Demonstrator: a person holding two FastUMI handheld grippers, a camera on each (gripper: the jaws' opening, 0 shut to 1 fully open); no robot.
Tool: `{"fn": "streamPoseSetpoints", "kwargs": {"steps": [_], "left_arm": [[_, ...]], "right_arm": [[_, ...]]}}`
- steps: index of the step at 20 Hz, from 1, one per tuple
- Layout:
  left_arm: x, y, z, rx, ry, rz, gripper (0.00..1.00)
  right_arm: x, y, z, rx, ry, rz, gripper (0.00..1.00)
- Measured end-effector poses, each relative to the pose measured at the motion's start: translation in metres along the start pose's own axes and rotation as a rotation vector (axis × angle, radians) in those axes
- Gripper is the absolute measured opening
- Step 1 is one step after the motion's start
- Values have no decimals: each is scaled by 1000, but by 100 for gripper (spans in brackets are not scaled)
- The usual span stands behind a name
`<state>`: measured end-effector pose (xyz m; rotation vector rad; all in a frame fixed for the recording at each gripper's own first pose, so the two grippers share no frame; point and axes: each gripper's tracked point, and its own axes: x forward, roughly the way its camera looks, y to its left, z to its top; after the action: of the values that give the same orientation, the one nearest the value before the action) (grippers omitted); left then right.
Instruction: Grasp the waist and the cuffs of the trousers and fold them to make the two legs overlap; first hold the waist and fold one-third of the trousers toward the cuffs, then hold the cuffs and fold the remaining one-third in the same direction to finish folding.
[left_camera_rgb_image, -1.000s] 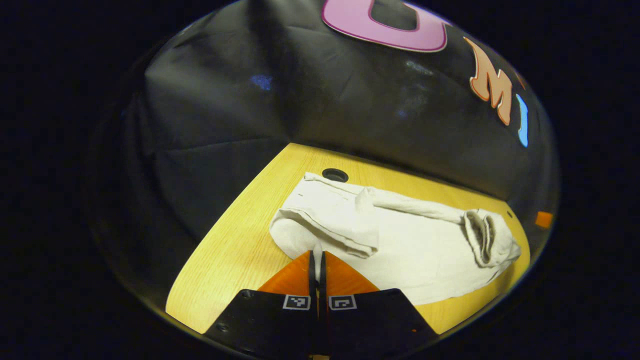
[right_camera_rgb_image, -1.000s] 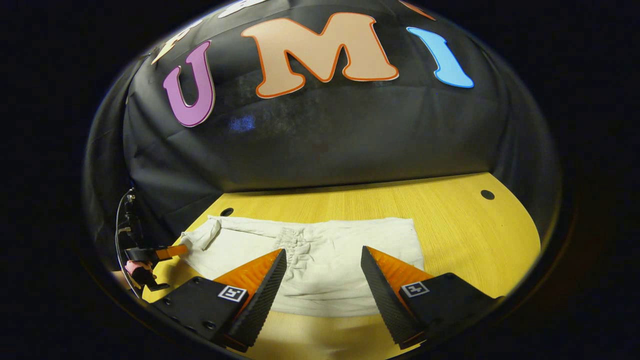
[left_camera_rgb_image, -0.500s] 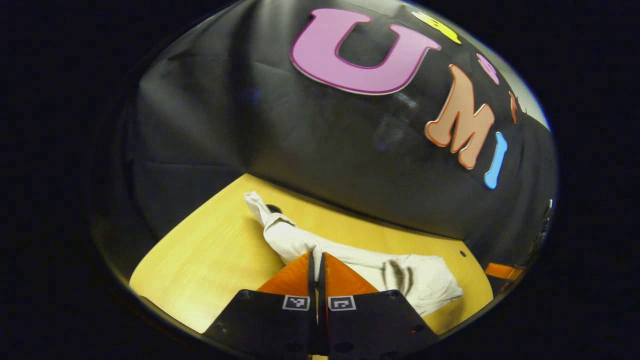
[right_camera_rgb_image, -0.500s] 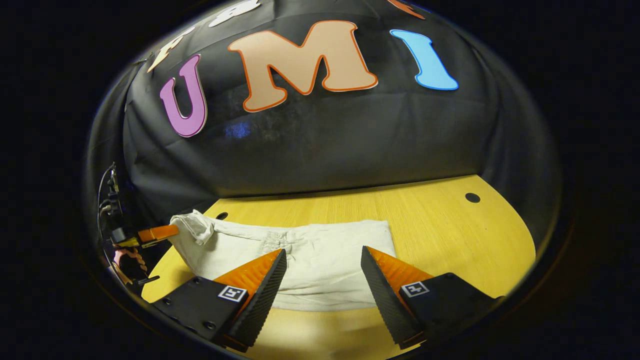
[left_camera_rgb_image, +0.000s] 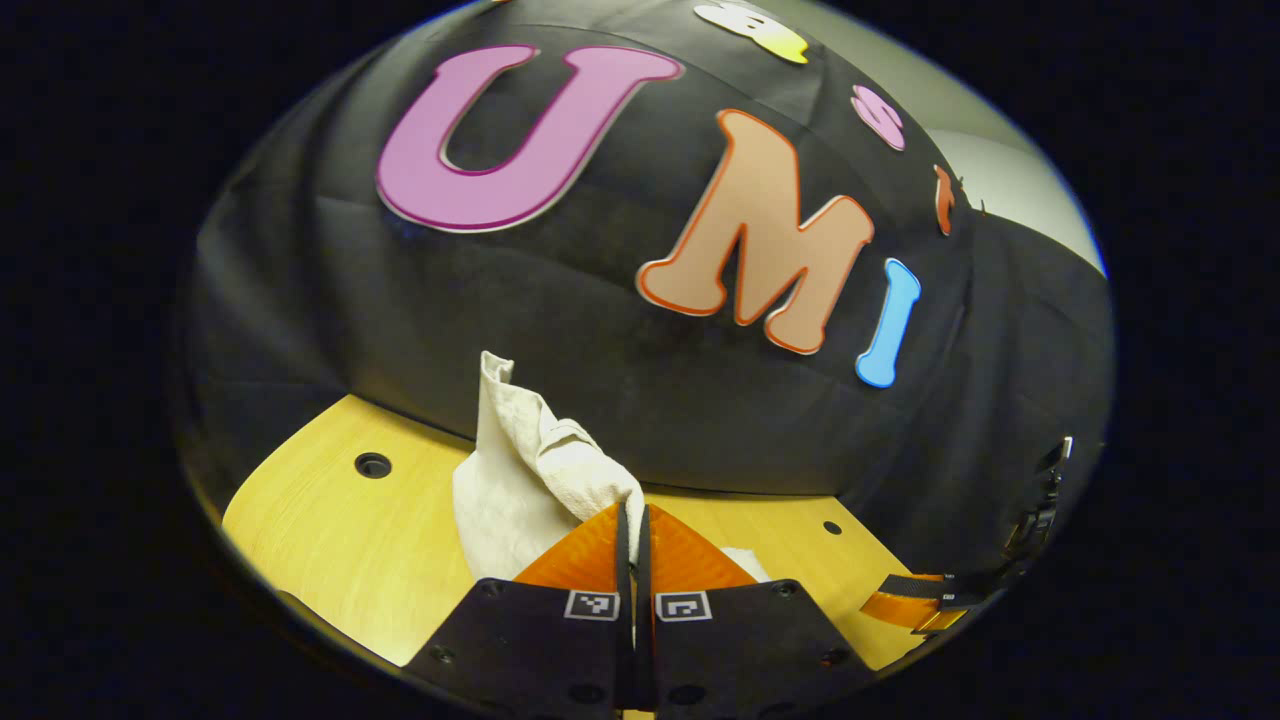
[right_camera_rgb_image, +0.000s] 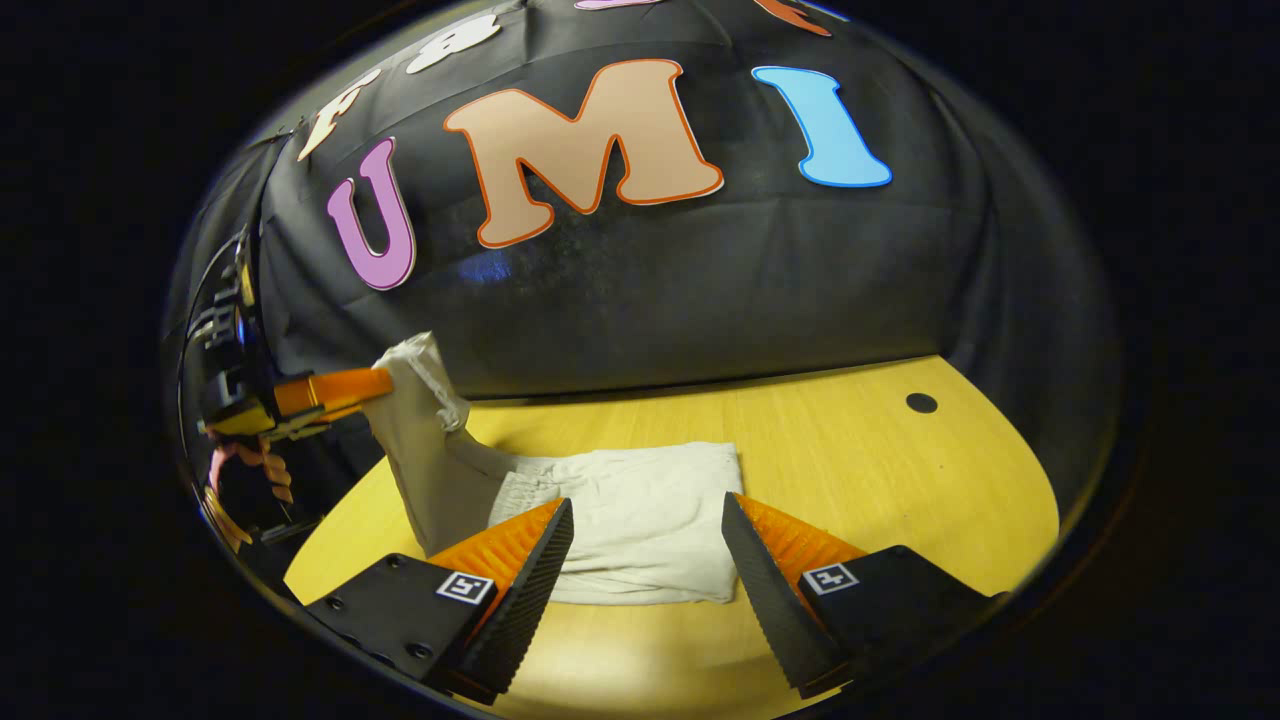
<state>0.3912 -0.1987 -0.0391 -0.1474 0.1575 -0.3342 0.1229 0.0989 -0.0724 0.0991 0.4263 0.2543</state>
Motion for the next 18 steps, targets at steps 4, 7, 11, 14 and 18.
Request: {"fn": "streamPoseSetpoints", "kwargs": {"steps": [4,7,11,14,18], "left_arm": [[19,-67,-17,27,20,-58,0],[32,-101,-56,78,80,-50,0],[35,-143,-126,152,177,-98,7],[17,-155,-168,210,258,-113,49],[-10,-135,-167,203,260,-68,77]], "right_arm": [[-11,-26,-2,-15,3,7,96],[-20,-43,-8,9,14,4,96],[-33,-62,-17,-2,28,-8,96],[-42,-68,-19,-2,31,-6,96],[-50,-65,-13,-2,3,2,96]]}}
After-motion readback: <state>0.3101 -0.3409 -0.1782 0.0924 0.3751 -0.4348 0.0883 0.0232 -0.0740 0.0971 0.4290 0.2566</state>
